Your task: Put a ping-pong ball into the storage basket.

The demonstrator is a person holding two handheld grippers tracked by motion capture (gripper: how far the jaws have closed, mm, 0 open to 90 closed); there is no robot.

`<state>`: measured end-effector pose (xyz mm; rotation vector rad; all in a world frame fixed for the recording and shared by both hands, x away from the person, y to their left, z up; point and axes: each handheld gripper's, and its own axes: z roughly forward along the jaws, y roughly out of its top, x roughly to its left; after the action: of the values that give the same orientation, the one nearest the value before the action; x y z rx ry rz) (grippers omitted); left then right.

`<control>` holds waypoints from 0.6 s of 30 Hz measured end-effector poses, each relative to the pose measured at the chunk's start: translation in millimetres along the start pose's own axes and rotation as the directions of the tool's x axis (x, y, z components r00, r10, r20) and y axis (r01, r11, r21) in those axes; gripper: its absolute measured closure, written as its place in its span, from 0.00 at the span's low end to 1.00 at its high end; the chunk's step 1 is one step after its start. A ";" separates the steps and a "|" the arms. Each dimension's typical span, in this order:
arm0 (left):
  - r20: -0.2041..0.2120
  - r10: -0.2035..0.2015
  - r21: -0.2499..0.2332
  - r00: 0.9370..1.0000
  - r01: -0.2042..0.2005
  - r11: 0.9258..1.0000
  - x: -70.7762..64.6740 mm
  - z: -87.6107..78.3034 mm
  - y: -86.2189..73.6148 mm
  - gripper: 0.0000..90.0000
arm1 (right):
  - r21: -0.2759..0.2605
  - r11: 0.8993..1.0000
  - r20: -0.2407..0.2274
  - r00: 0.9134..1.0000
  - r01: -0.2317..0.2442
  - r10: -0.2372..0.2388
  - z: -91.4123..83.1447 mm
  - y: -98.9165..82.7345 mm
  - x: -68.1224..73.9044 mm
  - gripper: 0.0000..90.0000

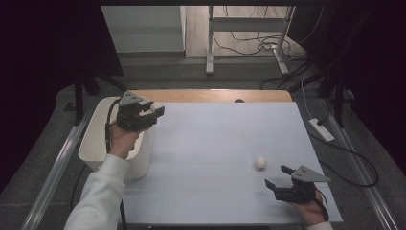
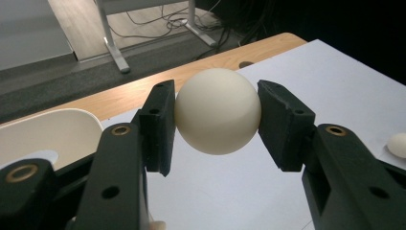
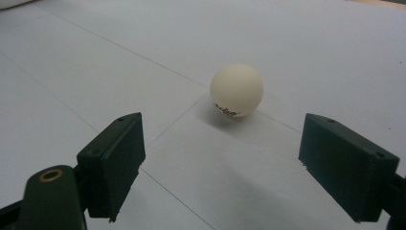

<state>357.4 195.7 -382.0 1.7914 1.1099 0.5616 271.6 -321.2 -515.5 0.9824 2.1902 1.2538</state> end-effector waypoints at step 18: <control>-0.105 -0.059 -0.003 0.993 0.059 0.998 19.2 -14.7 2.5 0.56 | -0.006 1.000 0.004 1.000 0.001 -0.001 -0.9 0.7 0.1 0.18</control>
<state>356.9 218.8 -374.5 1.7396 1.2307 0.6258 271.2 -321.3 -514.4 0.9808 2.1821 1.2567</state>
